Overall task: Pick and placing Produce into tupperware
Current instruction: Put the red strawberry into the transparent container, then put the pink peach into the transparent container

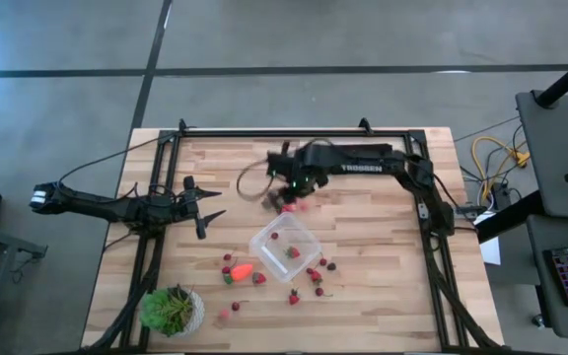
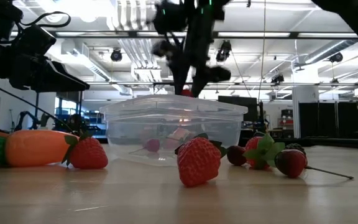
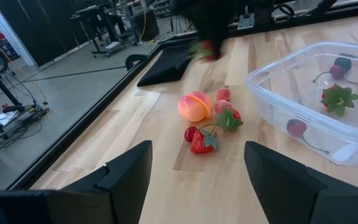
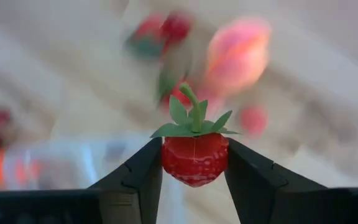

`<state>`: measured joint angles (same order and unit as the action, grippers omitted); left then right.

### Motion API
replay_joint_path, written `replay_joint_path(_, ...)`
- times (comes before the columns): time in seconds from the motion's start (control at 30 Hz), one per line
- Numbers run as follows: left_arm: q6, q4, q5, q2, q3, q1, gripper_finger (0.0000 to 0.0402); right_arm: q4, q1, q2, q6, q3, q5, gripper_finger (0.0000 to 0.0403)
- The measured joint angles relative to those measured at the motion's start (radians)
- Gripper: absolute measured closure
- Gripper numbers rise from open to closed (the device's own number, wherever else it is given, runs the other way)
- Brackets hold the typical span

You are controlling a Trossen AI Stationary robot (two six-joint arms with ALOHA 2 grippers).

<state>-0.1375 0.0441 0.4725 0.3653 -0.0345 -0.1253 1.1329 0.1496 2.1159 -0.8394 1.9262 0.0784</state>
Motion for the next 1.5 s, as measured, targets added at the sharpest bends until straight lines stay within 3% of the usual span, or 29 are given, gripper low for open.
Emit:
replay_joint_path(0.13, 0.000, 0.000, 0.000, 0.001, 0.000, 0.000, 0.0160, 0.052, -0.098, 0.000, -0.038, 0.028, 0.001, 0.0255)
replay_joint_path(0.37, 0.000, 0.000, 0.000, 0.001, 0.000, 0.000, 0.0160, -0.031, -0.193, 0.000, -0.099, -0.037, -0.036, 0.0246)
replay_joint_path(0.67, 0.000, 0.000, 0.000, 0.000, 0.000, 0.000, 0.0160, -0.136, -0.223, 0.000, -0.122, -0.108, -0.083, 0.0165)
replay_joint_path(0.9, 0.000, 0.000, 0.000, 0.001, 0.000, 0.000, 0.0160, -0.120, -0.178, 0.000, -0.095, -0.070, -0.157, 0.0130)
replay_joint_path(1.23, 0.000, 0.000, 0.000, 0.000, 0.000, 0.000, 0.0160, 0.026, 0.023, 0.000, 0.004, -0.131, -0.102, 0.0153)
replay_joint_path(1.37, 0.000, 0.000, 0.000, 0.001, 0.000, 0.000, 0.0160, 0.015, 0.054, 0.000, 0.084, -0.192, 0.008, 0.0159)
replay_joint_path(1.5, 0.000, -0.001, 0.000, 0.000, 0.000, 0.000, 0.0160, -0.037, 0.053, 0.001, 0.098, -0.245, 0.008, 0.0161)
